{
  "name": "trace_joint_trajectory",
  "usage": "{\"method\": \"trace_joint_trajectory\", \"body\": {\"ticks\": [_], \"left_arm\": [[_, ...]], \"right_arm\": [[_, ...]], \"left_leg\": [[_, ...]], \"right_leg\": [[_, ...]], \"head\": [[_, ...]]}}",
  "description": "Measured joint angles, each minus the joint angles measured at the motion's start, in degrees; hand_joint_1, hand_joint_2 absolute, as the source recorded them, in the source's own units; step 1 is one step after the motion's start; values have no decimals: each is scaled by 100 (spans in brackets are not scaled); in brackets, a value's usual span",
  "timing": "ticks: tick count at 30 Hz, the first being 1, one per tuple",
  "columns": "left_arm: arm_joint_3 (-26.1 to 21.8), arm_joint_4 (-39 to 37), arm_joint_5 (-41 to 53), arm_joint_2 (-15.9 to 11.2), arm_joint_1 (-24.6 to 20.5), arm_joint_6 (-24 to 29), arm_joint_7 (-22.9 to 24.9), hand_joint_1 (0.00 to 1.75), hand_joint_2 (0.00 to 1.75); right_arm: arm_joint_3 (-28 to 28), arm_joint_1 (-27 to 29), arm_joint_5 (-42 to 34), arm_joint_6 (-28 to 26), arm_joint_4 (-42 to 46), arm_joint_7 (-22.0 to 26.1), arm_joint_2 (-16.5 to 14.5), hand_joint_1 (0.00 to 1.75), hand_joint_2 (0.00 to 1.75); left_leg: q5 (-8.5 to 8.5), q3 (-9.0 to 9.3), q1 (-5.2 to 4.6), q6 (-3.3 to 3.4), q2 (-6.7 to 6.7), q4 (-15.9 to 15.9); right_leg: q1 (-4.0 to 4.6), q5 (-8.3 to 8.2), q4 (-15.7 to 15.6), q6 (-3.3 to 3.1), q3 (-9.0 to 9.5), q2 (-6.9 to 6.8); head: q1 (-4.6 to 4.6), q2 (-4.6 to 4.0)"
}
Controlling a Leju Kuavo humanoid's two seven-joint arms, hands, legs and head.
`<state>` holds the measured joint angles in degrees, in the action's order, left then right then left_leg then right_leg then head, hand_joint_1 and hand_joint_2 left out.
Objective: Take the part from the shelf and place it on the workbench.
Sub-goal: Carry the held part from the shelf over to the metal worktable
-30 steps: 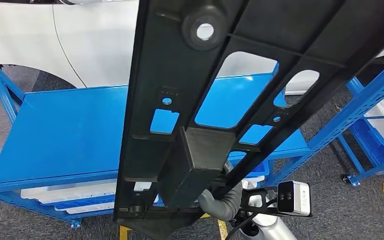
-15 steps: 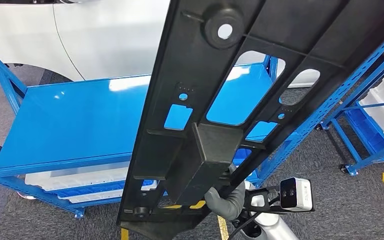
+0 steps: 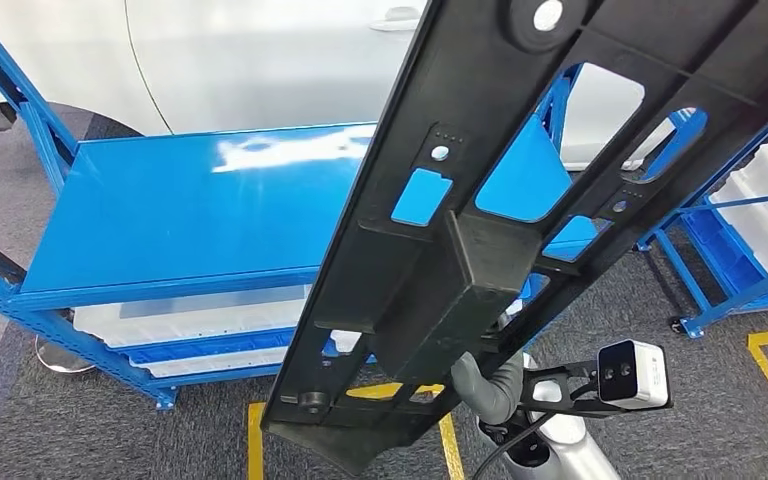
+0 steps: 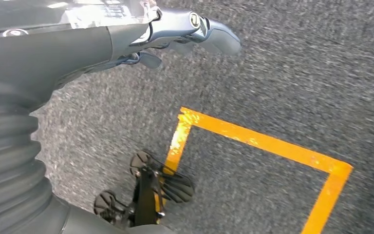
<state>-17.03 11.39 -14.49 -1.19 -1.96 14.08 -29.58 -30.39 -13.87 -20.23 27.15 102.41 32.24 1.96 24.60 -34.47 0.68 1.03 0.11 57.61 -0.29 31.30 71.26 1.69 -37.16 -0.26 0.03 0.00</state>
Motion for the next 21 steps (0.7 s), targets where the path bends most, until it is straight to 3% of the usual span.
{"method": "trace_joint_trajectory", "body": {"ticks": [1,3,5,7,8,10,12,13,14,15,16,18,19,21], "left_arm": [[0,0,3,7,-1,15,19,0,175],[-2,0,4,34,6,56,50,0,175],[-7,0,4,54,20,83,60,0,175],[-11,-1,4,55,41,88,58,0,175],[-13,-2,4,56,53,87,57,0,175],[-13,-2,7,58,69,81,52,0,175],[-13,-2,10,55,72,74,51,0,175],[-13,-2,10,54,72,72,51,0,175],[-13,-2,11,54,72,70,51,0,175],[-13,-2,13,54,71,69,50,0,175],[-13,-2,17,54,67,67,50,0,175],[-13,-1,38,52,48,53,50,0,175],[-13,0,49,50,43,44,51,0,175],[-13,0,66,47,38,29,54,0,175]], "right_arm": [[28,19,4,38,7,14,6,175,175],[85,60,26,126,40,42,8,175,175],[142,116,58,184,81,61,8,175,175],[180,178,91,217,116,77,5,175,175],[188,203,104,226,135,85,1,175,175],[200,248,115,236,164,102,-8,175,175],[208,292,121,236,176,110,-12,175,175],[210,313,125,236,176,112,-12,175,175],[210,331,127,236,176,113,-12,175,175],[211,344,129,236,179,113,-12,175,175],[213,353,134,236,188,114,-13,175,175],[225,365,153,245,233,105,-26,175,175],[234,368,168,252,264,94,-38,175,175],[253,371,189,264,319,69,-60,175,175]], "left_leg": [[-37,-47,-9,-4,-2,11],[-113,-105,-24,-37,-6,13],[-208,-122,-4,-103,-5,-22],[-254,-139,7,-172,-10,-68],[-161,-164,4,-200,-13,-23],[320,-285,13,-249,-15,406],[803,-448,27,-299,-14,1151],[882,-481,34,-322,-14,1440],[823,-431,43,-343,-14,1564],[664,-278,56,-361,-13,1480],[507,-29,69,-373,-13,1197],[486,524,66,-357,-22,419],[557,679,54,-326,-31,145],[602,708,20,-227,-47,-16]], "right_leg": [[18,-133,-409,-56,294,5],[56,-200,-1215,-160,814,13],[94,-190,-1527,-206,968,17],[92,-322,-1606,-245,927,1],[74,-395,-1656,-277,898,-12],[46,-538,-1711,-323,794,-36],[49,-647,-1679,-336,631,-42],[47,-697,-1649,-331,538,-45],[41,-744,-1605,-319,433,-48],[30,-785,-1547,-302,320,-49],[19,-821,-1479,-279,211,-48],[13,-884,-1346,-216,27,-45],[15,-918,-1307,-182,-19,-45],[16,-1010,-1300,-111,-48,-47]], "head": [[-1,0],[-5,0],[1,0],[11,0],[10,-1],[-7,-1],[-18,-1],[-17,-1],[-19,-1],[-19,-1],[-20,-1],[-22,0],[-19,-1],[-27,-1]]}}
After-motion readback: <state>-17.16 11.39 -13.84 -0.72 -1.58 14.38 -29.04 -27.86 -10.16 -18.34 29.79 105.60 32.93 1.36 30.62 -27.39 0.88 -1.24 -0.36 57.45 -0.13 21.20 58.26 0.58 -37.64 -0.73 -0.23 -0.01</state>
